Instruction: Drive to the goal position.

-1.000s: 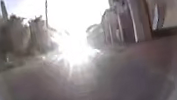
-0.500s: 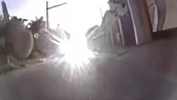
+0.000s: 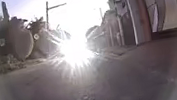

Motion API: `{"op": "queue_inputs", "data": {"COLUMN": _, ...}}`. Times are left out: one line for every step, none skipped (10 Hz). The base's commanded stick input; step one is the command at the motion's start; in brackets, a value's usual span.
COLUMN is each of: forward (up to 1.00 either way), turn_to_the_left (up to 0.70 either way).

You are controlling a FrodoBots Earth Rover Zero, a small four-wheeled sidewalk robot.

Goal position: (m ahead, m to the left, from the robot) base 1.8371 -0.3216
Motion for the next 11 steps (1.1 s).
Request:
{"op": "queue_inputs", "data": {"forward": 1.0, "turn_to_the_left": -0.21}}
{"op": "queue_inputs", "data": {"forward": 1.0, "turn_to_the_left": -0.23}}
{"op": "queue_inputs", "data": {"forward": 1.0, "turn_to_the_left": -0.25}}
{"op": "queue_inputs", "data": {"forward": 1.0, "turn_to_the_left": -0.27}}
{"op": "queue_inputs", "data": {"forward": 1.0, "turn_to_the_left": -0.29}}
{"op": "queue_inputs", "data": {"forward": 1.0, "turn_to_the_left": -0.31}}
{"op": "queue_inputs", "data": {"forward": 1.0, "turn_to_the_left": -0.33}}
{"op": "queue_inputs", "data": {"forward": 1.0, "turn_to_the_left": -0.35}}
{"op": "queue_inputs", "data": {"forward": 1.0, "turn_to_the_left": -0.37}}
{"op": "queue_inputs", "data": {"forward": 1.0, "turn_to_the_left": -0.39}}
{"op": "queue_inputs", "data": {"forward": 1.0, "turn_to_the_left": -0.38}}
